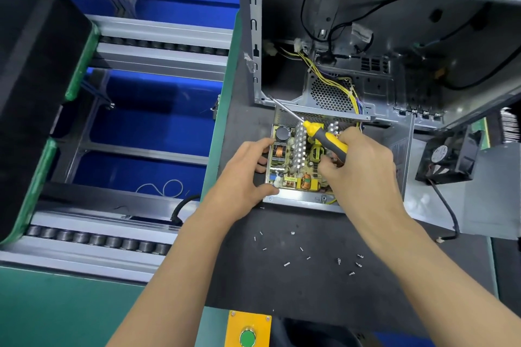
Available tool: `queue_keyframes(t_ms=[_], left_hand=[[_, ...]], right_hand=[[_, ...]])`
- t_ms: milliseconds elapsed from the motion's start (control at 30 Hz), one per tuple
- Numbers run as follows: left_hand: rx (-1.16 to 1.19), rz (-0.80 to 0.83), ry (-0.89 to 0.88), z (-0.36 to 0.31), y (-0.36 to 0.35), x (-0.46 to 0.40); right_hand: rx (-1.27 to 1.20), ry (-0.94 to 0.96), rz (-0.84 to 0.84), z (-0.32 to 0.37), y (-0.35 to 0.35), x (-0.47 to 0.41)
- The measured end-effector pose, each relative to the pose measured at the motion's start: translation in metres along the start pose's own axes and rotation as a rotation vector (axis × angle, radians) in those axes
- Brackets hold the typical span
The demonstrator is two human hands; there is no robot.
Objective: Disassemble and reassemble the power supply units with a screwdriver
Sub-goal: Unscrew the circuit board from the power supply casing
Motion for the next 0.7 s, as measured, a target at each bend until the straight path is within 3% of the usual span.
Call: queue_keyframes(t_ms=[367,533,633,700], left_hand=[[-0.071,0.023,0.021,-0.002,-0.001,-0.001],[-0.037,0.087,0.02,-0.012,0.013,0.0],[-0.061,-0.117,0.004,-0.03,0.042,0.001],[-0.112,-0.25,-0.16,-0.063,0.05,0.001]], right_hand=[[-0.04,-0.014,0.122,-0.005,0.009,-0.009],[-0.086,-0.05,-0.096,-0.03,0.078,-0.017],[-0.052,-0.038,-0.104,-0.052,0.103,-0.013],[0.027,-0.034,0.023,-0.064,0.096,-0.009]])
Point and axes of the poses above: each hand's wrist, its own x-axis away from the middle knuckle, its own y-axis out of the back of the hand, z = x × y, the point moved 6 cm from there along -x, towards the middle knuckle, and after that the axes turned 2 degrees about y, right-handed, at the moved point
